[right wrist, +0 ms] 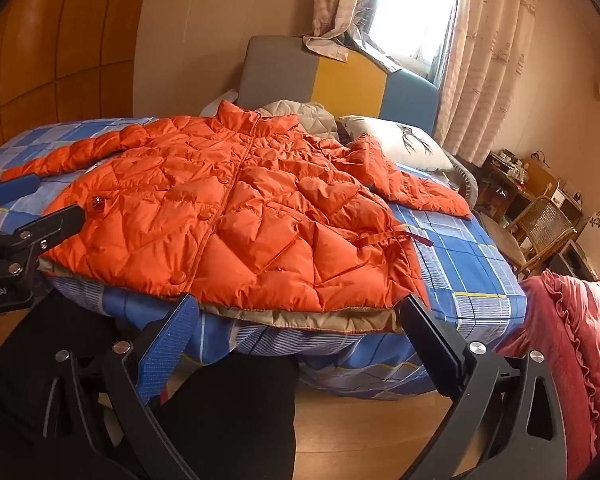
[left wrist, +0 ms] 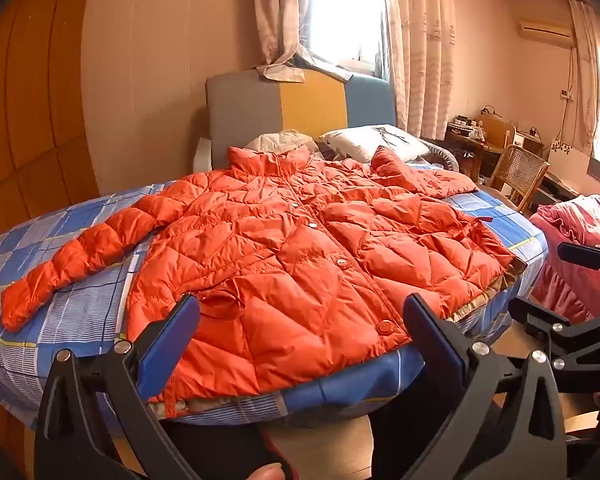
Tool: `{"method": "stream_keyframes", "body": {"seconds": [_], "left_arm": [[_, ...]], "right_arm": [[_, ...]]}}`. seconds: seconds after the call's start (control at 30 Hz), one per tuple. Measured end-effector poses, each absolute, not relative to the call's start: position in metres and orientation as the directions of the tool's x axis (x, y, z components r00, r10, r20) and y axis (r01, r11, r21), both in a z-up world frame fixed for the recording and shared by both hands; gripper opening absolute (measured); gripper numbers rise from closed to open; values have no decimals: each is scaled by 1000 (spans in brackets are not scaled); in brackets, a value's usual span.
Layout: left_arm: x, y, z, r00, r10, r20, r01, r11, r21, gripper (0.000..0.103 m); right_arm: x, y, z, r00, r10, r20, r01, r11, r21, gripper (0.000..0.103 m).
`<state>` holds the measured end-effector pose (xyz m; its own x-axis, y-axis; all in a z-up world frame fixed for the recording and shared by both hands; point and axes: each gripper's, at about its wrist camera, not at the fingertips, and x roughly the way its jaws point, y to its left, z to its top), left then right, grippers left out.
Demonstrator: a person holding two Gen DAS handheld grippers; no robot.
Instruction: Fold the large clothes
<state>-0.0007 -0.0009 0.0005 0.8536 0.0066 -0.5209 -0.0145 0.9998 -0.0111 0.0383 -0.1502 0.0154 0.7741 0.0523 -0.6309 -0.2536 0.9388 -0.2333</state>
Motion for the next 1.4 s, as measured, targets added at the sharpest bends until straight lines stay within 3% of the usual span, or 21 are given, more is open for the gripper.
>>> {"method": "stream_keyframes", "body": {"seconds": [0.3, 0.33, 0.47, 1.4], "left_arm": [[-16, -7, 5, 878, 61, -476, -36, 997, 61, 101], [-6, -8, -3, 859, 27, -512, -23, 1000, 14, 101], [-2, -5, -3, 850, 26, -526, -26, 1000, 7, 101], [1, 5, -5, 840, 56, -540, -73, 997, -10, 101]], "right_arm": [[40, -154, 14, 770, 55, -635, -248, 944, -218, 100], [41, -155, 14, 771, 54, -634, -246, 944, -219, 100], [41, -155, 13, 775, 37, -631, -228, 948, -224, 100], [45, -160, 10, 762, 22, -647, -209, 954, -214, 100]]}}
